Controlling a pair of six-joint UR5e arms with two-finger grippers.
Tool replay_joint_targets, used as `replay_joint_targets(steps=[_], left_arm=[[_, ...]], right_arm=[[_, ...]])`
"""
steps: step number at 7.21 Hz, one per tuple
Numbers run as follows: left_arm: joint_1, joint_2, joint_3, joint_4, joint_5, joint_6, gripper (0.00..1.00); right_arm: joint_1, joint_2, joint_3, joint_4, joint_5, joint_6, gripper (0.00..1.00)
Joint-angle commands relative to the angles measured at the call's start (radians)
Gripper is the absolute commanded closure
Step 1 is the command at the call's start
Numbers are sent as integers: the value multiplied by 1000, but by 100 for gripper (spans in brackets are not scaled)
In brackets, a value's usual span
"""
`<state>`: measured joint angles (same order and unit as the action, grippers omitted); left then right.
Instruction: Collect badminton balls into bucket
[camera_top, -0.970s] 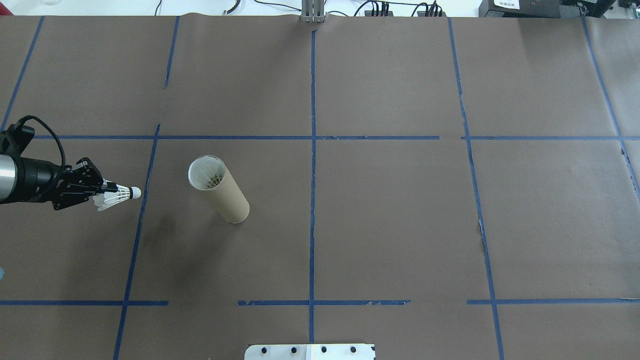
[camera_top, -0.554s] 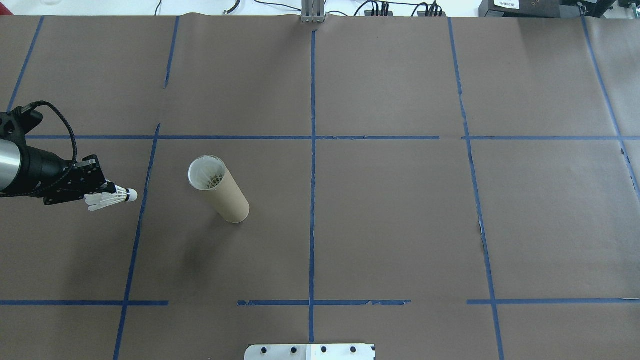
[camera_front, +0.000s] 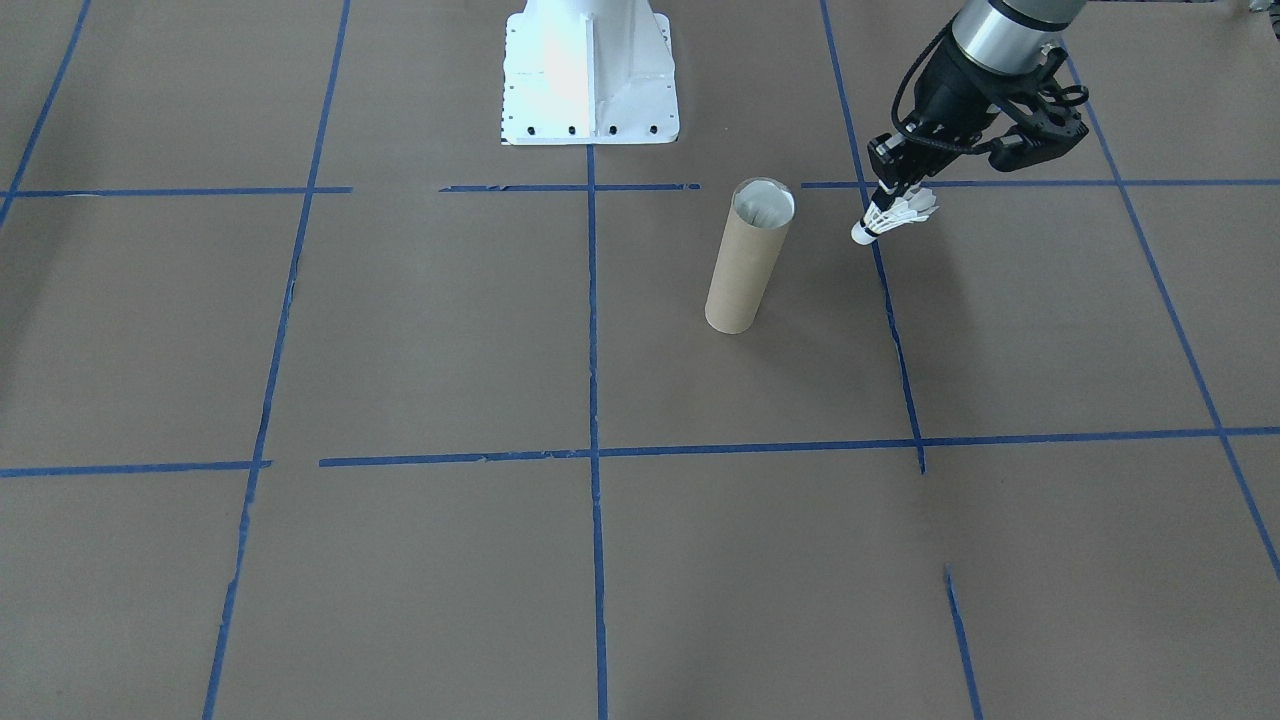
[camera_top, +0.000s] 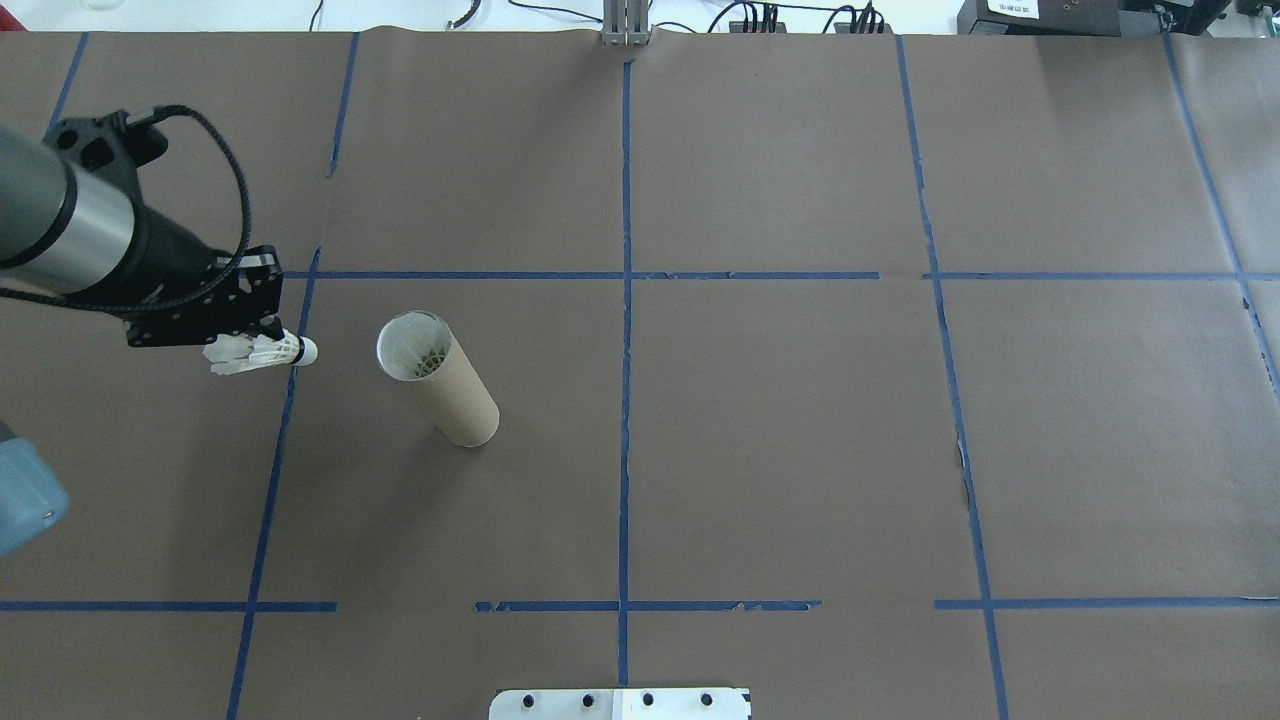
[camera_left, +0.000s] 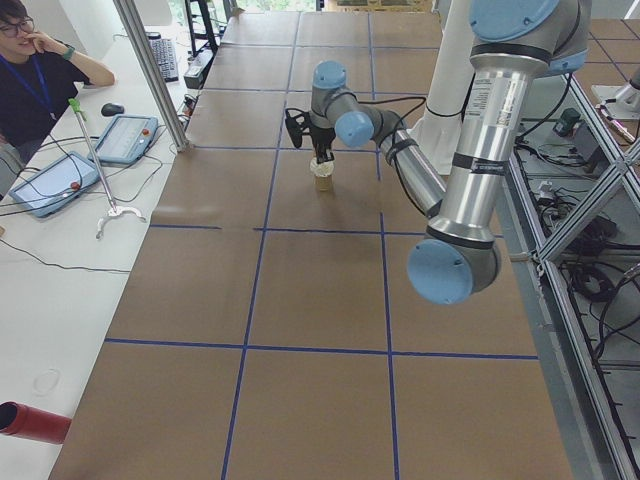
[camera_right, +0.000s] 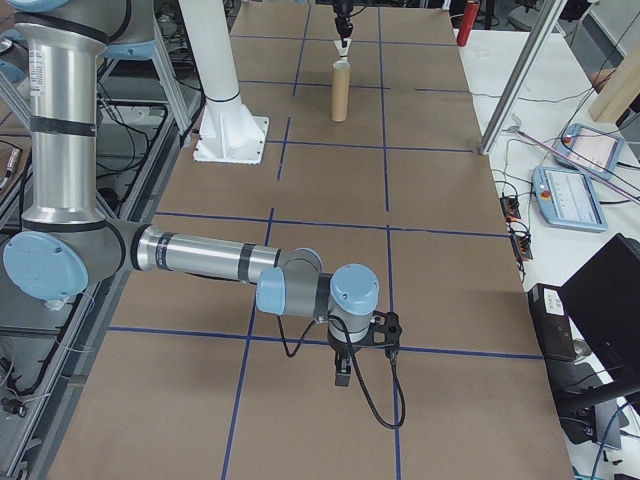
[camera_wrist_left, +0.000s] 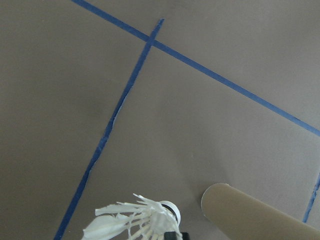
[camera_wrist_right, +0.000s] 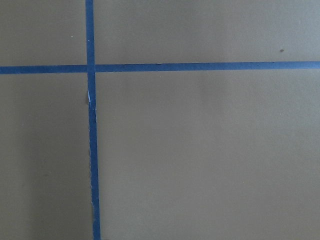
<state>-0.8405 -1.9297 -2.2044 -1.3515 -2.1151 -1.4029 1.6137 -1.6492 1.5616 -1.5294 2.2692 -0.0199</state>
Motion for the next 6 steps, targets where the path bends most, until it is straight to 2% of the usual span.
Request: replay_joint_targets(steps=[1,3,4,6], left_arm=[[-12,-272,-4,408,56,67,100],[-9,-409,0,629,70,99,100],[20,-475,12,717,98,99,100],[64,-563,133,739,115,90,100]], right_arm=[[0,0,0,0,0,0,0],[0,0,0,0,0,0,0],[0,0,0,0,0,0,0],[0,0,0,0,0,0,0]])
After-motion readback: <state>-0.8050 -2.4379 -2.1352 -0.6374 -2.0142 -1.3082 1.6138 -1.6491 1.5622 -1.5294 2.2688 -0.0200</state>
